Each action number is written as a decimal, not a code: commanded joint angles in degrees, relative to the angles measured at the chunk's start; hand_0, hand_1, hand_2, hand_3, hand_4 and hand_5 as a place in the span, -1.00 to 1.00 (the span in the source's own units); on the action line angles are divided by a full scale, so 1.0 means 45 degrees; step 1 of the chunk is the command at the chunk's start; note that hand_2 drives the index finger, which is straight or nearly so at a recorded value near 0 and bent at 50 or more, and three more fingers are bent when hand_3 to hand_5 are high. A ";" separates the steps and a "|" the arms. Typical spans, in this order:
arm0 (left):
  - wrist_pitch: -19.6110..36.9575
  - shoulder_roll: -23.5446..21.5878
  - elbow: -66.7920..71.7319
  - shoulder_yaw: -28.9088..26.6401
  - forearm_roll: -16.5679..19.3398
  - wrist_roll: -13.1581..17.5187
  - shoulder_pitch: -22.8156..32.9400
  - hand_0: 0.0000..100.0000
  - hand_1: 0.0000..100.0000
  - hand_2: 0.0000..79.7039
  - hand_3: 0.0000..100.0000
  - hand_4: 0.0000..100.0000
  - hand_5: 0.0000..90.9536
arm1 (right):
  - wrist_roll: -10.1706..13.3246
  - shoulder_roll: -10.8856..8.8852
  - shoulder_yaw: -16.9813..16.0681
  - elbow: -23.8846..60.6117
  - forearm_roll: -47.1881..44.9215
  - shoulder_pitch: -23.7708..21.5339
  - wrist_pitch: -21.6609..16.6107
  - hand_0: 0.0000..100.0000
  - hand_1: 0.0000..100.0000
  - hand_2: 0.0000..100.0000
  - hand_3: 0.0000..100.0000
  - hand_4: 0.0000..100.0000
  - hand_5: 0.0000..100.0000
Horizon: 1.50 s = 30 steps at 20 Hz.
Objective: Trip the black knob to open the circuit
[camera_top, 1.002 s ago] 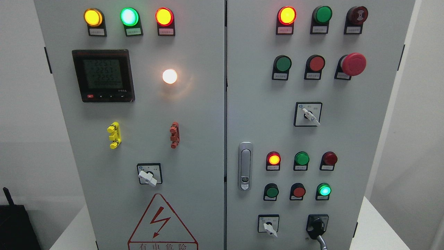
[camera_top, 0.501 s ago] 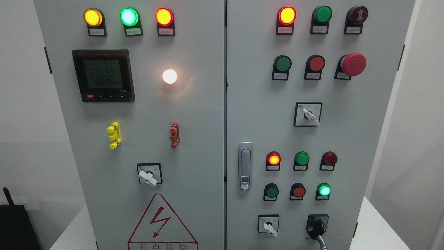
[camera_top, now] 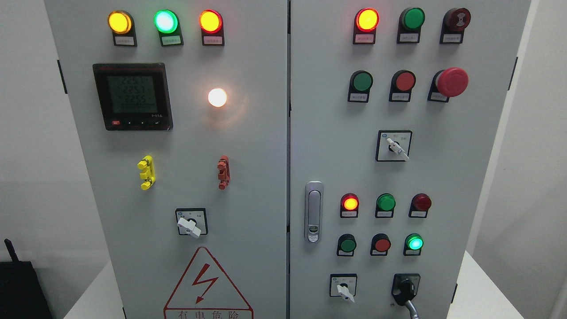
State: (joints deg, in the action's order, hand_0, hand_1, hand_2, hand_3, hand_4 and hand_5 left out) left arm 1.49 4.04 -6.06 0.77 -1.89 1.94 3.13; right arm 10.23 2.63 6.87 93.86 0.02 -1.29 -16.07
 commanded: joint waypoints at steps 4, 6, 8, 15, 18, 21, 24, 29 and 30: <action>0.0040 0.0020 -0.0002 -0.0016 -0.0030 -0.0002 -0.0032 -0.76 -0.22 -1.00 -1.00 -1.00 -1.00 | -0.0477 0.0040 0.0152 0.0372 0.0054 0.0229 -0.0258 -0.73 -0.55 -0.95 1.00 1.00 1.00; 0.0021 0.0020 -0.0002 -0.0016 -0.0030 -0.0002 -0.0031 -0.76 -0.22 -1.00 -1.00 -1.00 -1.00 | -0.0477 0.0040 0.0152 0.0372 0.0054 0.0229 -0.0258 -0.73 -0.55 -0.95 1.00 1.00 1.00; 0.0040 0.0020 -0.0002 -0.0016 -0.0030 -0.0002 -0.0031 -0.76 -0.22 -1.00 -1.00 -1.00 -1.00 | -0.0477 0.0040 0.0036 0.0372 0.0054 0.0210 -0.0258 -0.73 -0.55 -0.94 1.00 1.00 1.00; 0.0040 0.0020 -0.0002 -0.0016 -0.0030 -0.0002 -0.0032 -0.76 -0.22 -1.00 -1.00 -1.00 -1.00 | -0.0477 0.0021 -0.0141 0.0353 0.0015 0.0190 -0.0199 -0.73 -0.54 -0.94 1.00 1.00 1.00; 0.0021 0.0020 -0.0002 -0.0016 -0.0030 -0.0002 -0.0031 -0.76 -0.22 -1.00 -1.00 -1.00 -1.00 | -0.0457 0.0001 -0.0180 0.0352 0.0015 0.0170 -0.0199 -0.73 -0.54 -0.94 1.00 1.00 1.00; 0.0040 0.0020 -0.0002 -0.0016 -0.0030 -0.0002 -0.0031 -0.76 -0.22 -1.00 -1.00 -1.00 -1.00 | -0.0457 -0.0038 -0.0277 0.0352 -0.0005 0.0151 -0.0199 -0.73 -0.54 -0.94 1.00 1.00 1.00; 0.0021 0.0020 -0.0002 -0.0016 -0.0030 -0.0002 -0.0031 -0.76 -0.22 -1.00 -1.00 -1.00 -1.00 | -0.0457 -0.0038 -0.0297 0.0352 -0.0044 0.0131 -0.0180 -0.73 -0.54 -0.94 1.00 1.00 1.00; 0.0040 0.0020 -0.0002 -0.0016 -0.0030 -0.0002 -0.0031 -0.76 -0.22 -1.00 -1.00 -1.00 -1.00 | -0.0457 -0.0057 -0.0317 0.0352 -0.0200 0.0112 -0.0180 -0.73 -0.54 -0.94 1.00 1.00 1.00; 0.0040 0.0020 -0.0002 -0.0016 -0.0030 -0.0002 -0.0031 -0.76 -0.22 -1.00 -1.00 -1.00 -1.00 | -0.0438 -0.0057 -0.0355 0.0352 -0.0200 0.0112 -0.0180 -0.73 -0.54 -0.94 1.00 1.00 1.00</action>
State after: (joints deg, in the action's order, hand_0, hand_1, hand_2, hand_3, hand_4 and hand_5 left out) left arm 1.49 4.04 -6.06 0.77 -1.89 1.94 3.13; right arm 9.46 2.45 5.35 93.88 -0.82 -1.31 -15.99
